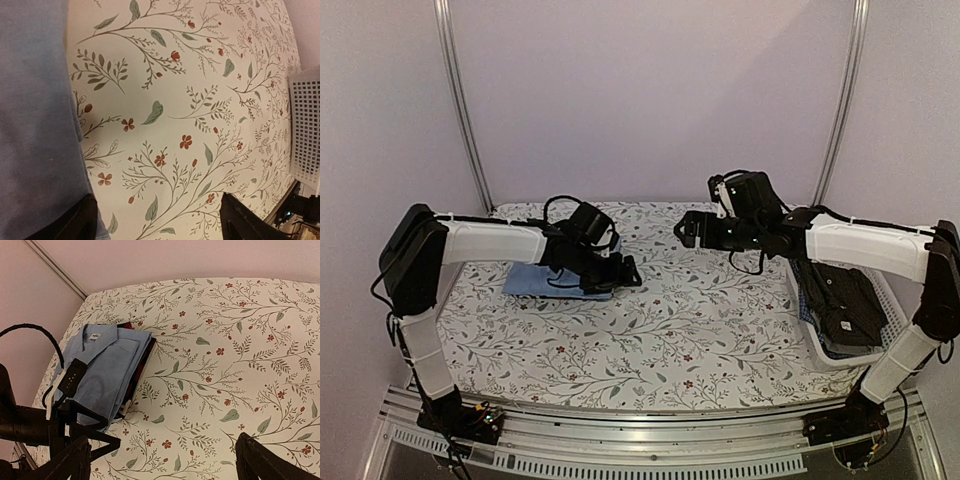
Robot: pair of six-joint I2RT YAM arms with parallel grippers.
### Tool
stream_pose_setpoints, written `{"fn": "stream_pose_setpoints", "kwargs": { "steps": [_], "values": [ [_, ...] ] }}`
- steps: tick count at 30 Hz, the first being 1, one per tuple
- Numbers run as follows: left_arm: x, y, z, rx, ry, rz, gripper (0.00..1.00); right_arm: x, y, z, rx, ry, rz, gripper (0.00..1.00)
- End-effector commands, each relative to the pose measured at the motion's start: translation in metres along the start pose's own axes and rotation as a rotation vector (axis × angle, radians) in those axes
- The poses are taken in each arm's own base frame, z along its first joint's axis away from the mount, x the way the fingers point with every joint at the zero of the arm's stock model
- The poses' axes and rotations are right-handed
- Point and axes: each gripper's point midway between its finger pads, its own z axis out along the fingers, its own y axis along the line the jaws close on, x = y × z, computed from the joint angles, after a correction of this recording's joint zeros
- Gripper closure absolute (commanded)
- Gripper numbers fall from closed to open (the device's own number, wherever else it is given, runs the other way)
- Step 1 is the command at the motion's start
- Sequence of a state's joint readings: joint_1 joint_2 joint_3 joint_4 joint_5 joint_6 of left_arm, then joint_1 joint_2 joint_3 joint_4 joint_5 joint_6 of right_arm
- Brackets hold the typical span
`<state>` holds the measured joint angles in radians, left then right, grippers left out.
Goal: Fold and stack the long sleeve shirts
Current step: Move the square-folded shirt to the corner of the board.
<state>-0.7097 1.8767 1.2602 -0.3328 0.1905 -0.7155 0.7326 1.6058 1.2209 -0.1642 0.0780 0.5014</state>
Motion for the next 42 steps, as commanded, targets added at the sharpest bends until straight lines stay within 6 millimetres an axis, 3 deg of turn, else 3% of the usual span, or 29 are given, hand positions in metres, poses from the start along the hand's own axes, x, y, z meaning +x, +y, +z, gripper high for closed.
{"fn": "stream_pose_setpoints", "kwargs": {
  "steps": [1, 15, 22, 28, 42],
  "values": [
    [-0.006, -0.017, 0.007, 0.023, -0.026, -0.008, 0.16, -0.005, -0.005, -0.012, 0.012, -0.035, 0.016, 0.01],
    [-0.004, -0.005, 0.038, -0.027, 0.018, 0.008, 0.16, 0.003, -0.009, -0.011, 0.016, -0.016, 0.011, 0.01],
    [0.000, 0.028, 0.055, -0.130, 0.049, 0.018, 0.16, 0.006, -0.013, -0.014, 0.022, -0.011, 0.007, 0.01],
    [-0.003, 0.058, 0.050, -0.178, 0.048, -0.002, 0.16, 0.009, -0.016, -0.018, 0.027, -0.012, 0.010, 0.01],
    [-0.053, 0.147, 0.024, -0.248, 0.017, -0.070, 0.16, 0.014, -0.017, -0.017, 0.022, 0.006, 0.007, 0.01]
  ]
}}
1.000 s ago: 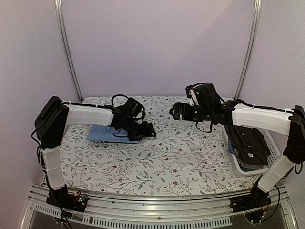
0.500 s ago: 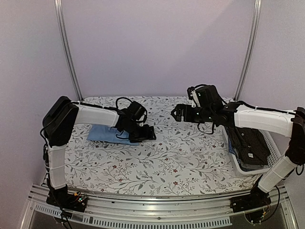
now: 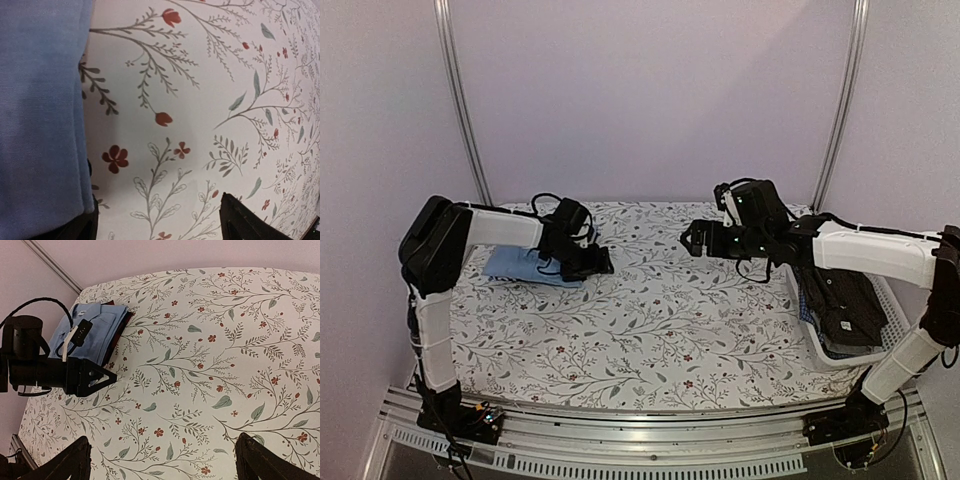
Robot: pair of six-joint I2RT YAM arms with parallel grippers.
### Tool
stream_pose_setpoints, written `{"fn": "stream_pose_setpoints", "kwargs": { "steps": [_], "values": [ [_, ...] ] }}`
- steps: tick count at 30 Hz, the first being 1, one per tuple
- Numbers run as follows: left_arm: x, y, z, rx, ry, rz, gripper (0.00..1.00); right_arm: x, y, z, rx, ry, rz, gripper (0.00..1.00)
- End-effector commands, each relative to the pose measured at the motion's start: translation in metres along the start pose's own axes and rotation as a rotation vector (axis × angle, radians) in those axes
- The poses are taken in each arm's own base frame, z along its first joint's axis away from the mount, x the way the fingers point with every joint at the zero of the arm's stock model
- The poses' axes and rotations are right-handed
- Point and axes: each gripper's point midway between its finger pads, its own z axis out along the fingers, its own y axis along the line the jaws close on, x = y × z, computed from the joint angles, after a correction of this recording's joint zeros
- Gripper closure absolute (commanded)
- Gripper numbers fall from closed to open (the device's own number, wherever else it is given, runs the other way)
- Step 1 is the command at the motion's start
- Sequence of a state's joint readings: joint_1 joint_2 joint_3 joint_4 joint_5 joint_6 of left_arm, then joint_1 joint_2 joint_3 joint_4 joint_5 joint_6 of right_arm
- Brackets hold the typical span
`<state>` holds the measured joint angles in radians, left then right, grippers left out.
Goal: Fold and stack the long sleeve shirts
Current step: Move the square-folded shirt to the corner of the board.
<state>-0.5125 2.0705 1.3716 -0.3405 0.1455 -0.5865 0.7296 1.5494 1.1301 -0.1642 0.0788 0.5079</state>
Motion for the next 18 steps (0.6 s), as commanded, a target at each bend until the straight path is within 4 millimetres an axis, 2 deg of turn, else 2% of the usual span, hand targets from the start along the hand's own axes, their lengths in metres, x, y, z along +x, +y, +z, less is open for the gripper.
{"fn": "stream_pose_setpoints", "kwargs": {
  "steps": [1, 9, 14, 18],
  "values": [
    [-0.003, 0.053, 0.000, -0.089, 0.052, -0.015, 0.17, -0.005, -0.003, -0.007, 0.002, -0.021, 0.001, 0.01],
    [-0.044, 0.103, -0.008, -0.104, 0.013, -0.057, 0.16, -0.004, -0.004, -0.010, 0.007, -0.019, 0.002, 0.01],
    [-0.076, 0.115, -0.007, -0.105, -0.020, -0.050, 0.17, -0.001, -0.005, -0.010, 0.008, -0.010, 0.005, 0.01],
    [-0.091, 0.124, -0.001, -0.110, -0.018, -0.051, 0.17, 0.001, -0.007, -0.011, 0.013, -0.001, 0.008, 0.01]
  ]
}}
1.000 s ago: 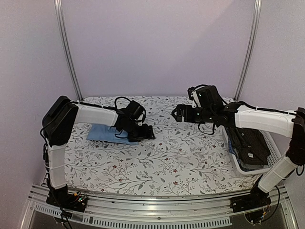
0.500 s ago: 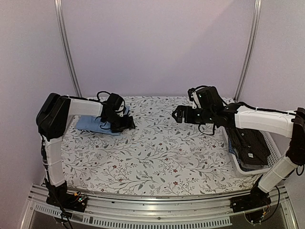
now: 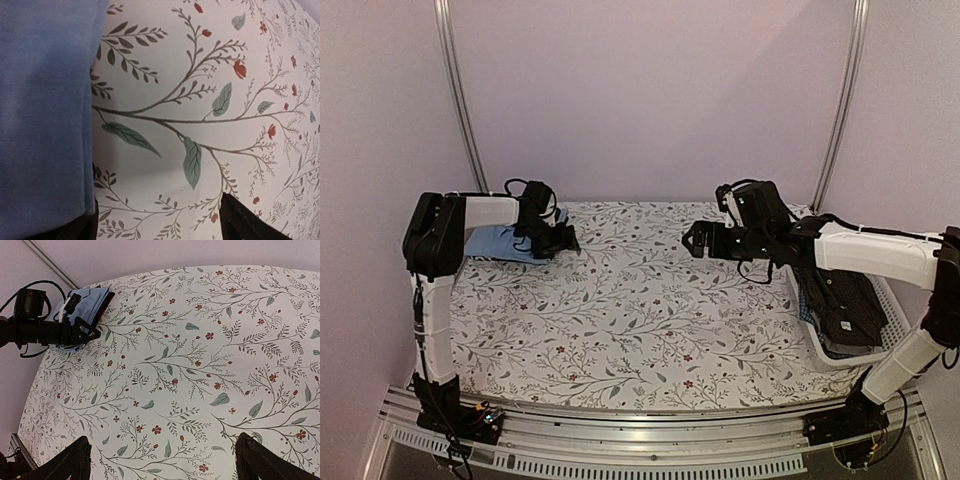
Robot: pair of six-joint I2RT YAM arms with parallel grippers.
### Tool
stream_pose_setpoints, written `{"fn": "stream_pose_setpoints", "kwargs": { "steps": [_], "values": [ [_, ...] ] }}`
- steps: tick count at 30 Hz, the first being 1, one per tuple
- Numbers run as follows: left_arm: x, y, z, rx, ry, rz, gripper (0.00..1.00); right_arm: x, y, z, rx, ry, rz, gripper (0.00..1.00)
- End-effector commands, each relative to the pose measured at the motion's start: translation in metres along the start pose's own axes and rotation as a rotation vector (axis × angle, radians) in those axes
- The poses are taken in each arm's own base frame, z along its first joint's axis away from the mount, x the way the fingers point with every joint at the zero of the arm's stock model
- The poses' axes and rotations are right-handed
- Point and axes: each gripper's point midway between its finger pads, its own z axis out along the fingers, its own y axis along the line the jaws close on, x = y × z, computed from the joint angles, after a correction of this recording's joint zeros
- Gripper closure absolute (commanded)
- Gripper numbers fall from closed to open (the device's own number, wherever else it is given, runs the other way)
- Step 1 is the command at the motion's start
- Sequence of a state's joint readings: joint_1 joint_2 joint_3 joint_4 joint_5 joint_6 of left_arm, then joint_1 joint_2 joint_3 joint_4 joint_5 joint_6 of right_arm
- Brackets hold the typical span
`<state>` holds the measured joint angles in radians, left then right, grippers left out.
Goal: Fold and stack the long sleeve shirts
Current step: Move the square-folded shirt to the corner of the board, then reset both arms
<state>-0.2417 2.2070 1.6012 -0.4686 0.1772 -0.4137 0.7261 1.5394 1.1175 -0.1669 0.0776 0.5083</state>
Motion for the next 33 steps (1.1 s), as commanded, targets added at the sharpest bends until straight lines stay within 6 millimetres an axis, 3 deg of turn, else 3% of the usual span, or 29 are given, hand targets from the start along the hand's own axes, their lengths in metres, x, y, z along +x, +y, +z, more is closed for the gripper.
{"fn": "stream_pose_setpoints", "kwargs": {
  "steps": [1, 7, 14, 23, 33],
  "values": [
    [-0.009, 0.015, 0.010, -0.019, 0.028, 0.017, 0.17, -0.001, -0.004, -0.011, 0.009, -0.006, 0.008, 0.01],
    [-0.013, 0.007, 0.011, 0.020, 0.029, 0.012, 0.17, 0.001, -0.008, -0.016, 0.022, -0.007, 0.015, 0.01],
    [-0.027, -0.026, -0.017, 0.087, -0.022, 0.050, 0.16, -0.001, -0.010, -0.017, 0.036, -0.013, 0.015, 0.01],
    [-0.042, -0.080, -0.082, 0.197, -0.134, 0.122, 0.14, -0.010, -0.010, -0.024, 0.047, -0.047, 0.004, 0.01],
    [-0.019, -0.150, -0.160, 0.344, -0.280, 0.237, 0.11, -0.030, -0.007, -0.049, 0.033, -0.130, 0.014, 0.01]
  ]
}}
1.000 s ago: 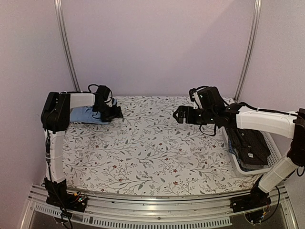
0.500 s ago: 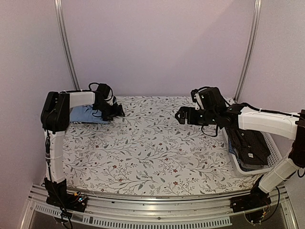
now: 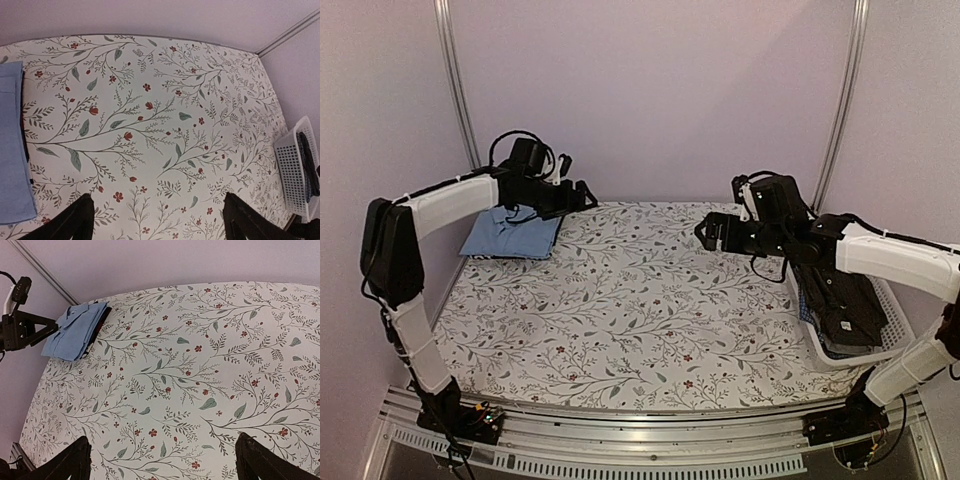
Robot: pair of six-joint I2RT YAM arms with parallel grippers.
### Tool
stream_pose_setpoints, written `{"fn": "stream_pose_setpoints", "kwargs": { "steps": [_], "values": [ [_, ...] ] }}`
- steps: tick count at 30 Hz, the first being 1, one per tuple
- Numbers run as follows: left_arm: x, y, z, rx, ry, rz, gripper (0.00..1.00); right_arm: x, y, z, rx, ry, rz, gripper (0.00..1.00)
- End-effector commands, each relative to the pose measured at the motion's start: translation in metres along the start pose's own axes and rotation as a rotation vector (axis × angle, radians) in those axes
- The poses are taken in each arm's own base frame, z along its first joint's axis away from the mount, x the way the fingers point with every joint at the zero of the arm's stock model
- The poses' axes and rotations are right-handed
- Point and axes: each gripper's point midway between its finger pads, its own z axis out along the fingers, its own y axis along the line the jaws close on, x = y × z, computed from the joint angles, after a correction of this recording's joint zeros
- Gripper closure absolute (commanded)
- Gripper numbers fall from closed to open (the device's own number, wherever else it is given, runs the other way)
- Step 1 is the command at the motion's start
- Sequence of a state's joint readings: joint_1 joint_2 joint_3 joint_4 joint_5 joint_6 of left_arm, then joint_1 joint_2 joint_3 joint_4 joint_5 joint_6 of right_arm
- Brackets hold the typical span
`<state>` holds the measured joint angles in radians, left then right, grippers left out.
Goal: Fold and stack the long sleeve shirts
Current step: Reset both arms
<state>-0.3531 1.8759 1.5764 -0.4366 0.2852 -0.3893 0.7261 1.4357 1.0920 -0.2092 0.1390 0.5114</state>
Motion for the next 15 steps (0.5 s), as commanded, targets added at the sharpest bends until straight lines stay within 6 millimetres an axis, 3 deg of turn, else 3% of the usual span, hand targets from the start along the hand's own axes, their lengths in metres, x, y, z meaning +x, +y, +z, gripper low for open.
{"fn": "stream_pose_setpoints", "kwargs": {
  "steps": [1, 10, 15],
  "values": [
    [0.003, -0.043, -0.022, 0.079, -0.065, 0.061, 0.10, -0.018, -0.001, -0.020, -0.005, -0.077, 0.013, 0.01],
    [0.032, -0.094, -0.064, 0.161, -0.151, 0.137, 0.00, -0.039, -0.002, -0.062, -0.047, -0.210, 0.034, 0.01],
    [0.047, -0.102, -0.081, 0.186, -0.198, 0.155, 0.00, -0.045, -0.006, -0.081, -0.050, -0.271, 0.044, 0.01]
  ]
}}
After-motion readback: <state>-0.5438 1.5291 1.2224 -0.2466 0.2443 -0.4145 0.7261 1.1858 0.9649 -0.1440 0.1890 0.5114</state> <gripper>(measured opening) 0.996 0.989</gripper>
